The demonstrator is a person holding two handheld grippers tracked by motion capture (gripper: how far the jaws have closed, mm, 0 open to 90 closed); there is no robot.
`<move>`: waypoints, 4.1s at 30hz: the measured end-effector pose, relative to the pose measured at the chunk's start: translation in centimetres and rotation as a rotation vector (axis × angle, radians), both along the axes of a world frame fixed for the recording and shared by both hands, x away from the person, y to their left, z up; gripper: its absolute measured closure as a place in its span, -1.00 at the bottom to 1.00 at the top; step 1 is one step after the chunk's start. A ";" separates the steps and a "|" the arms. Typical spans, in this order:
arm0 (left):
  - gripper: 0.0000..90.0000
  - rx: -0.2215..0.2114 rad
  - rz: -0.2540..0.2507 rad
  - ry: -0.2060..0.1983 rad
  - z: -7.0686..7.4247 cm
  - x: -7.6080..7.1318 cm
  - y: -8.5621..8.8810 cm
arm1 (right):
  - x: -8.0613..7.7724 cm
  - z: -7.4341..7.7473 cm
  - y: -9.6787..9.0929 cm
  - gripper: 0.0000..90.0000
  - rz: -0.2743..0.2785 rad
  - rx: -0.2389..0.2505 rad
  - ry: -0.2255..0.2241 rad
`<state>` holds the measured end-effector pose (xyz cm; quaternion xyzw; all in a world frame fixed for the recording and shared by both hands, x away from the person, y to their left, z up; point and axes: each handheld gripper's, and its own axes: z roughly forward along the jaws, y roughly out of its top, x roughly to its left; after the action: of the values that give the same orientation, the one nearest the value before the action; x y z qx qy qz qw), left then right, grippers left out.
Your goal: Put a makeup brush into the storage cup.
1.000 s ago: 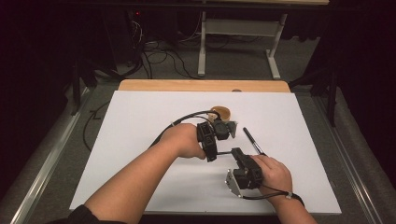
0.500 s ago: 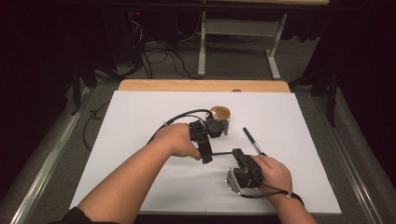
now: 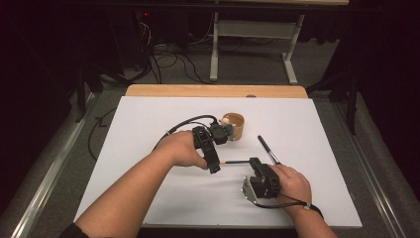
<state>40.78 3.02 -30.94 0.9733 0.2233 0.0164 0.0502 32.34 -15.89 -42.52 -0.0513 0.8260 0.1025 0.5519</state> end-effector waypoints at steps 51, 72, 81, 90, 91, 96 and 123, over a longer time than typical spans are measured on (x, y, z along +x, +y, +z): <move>-0.99 -0.276 0.298 -0.147 -3.6 0.0 8.9 | 0.8 0.3 -1.3 0.94 -0.111 0.168 0.086; -0.99 -0.561 0.397 -0.319 -7.2 -1.9 12.1 | 1.0 0.4 -1.7 0.94 -0.150 0.240 0.116; -0.99 -0.670 0.447 -0.417 -8.9 -3.1 12.6 | 1.2 0.4 -2.0 0.94 -0.166 0.276 0.145; -0.99 -0.779 0.473 -0.503 -9.8 -4.5 13.6 | 1.5 0.5 -2.1 0.94 -0.170 0.342 0.174; -0.99 -0.793 0.479 -0.507 -9.7 -4.6 13.8 | 1.5 0.5 -2.1 0.94 -0.170 0.342 0.174; -0.98 -0.847 0.485 -0.524 -9.7 -5.1 14.2 | 1.7 0.6 -2.4 0.94 -0.185 0.410 0.219; -0.98 -0.919 0.446 -0.585 -9.7 -6.0 14.1 | 2.5 1.8 -3.2 0.94 -0.196 0.899 0.538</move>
<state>34.80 17.09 -40.66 0.7364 0.3838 0.1958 0.5217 34.81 -19.13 -40.75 0.2958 0.8139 0.4038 0.2951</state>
